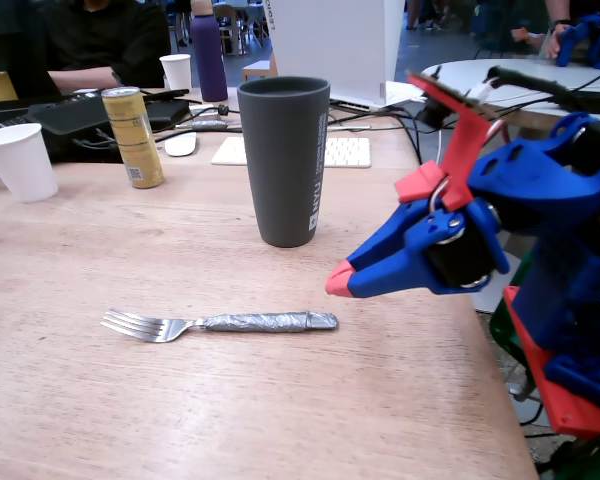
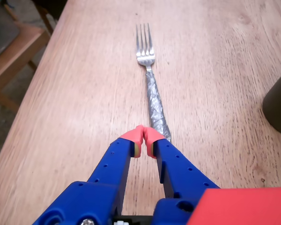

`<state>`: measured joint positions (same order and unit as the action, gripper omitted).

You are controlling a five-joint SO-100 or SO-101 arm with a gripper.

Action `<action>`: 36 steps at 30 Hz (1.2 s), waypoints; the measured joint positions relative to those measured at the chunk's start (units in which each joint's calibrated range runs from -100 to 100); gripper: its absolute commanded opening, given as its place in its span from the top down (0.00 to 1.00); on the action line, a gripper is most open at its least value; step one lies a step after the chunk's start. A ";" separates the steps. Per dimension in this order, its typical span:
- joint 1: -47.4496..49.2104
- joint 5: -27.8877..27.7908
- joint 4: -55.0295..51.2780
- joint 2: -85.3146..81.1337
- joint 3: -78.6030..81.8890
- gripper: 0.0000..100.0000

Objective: Grab the fork and place it in gray glass

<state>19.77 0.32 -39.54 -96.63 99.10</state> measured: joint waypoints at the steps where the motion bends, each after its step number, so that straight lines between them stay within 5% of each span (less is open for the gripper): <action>1: -0.38 -0.05 0.00 0.00 0.00 1.00; 10: 0.19 -0.10 -0.08 4.50 -3.70 1.00; 24: 11.18 -7.52 -0.33 53.18 -44.09 1.00; 31: 10.80 -8.25 -0.08 70.21 -55.82 1.00; 36: 2.16 -8.25 -0.17 81.19 -66.91 1.00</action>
<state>21.94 -7.94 -39.71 -15.43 32.19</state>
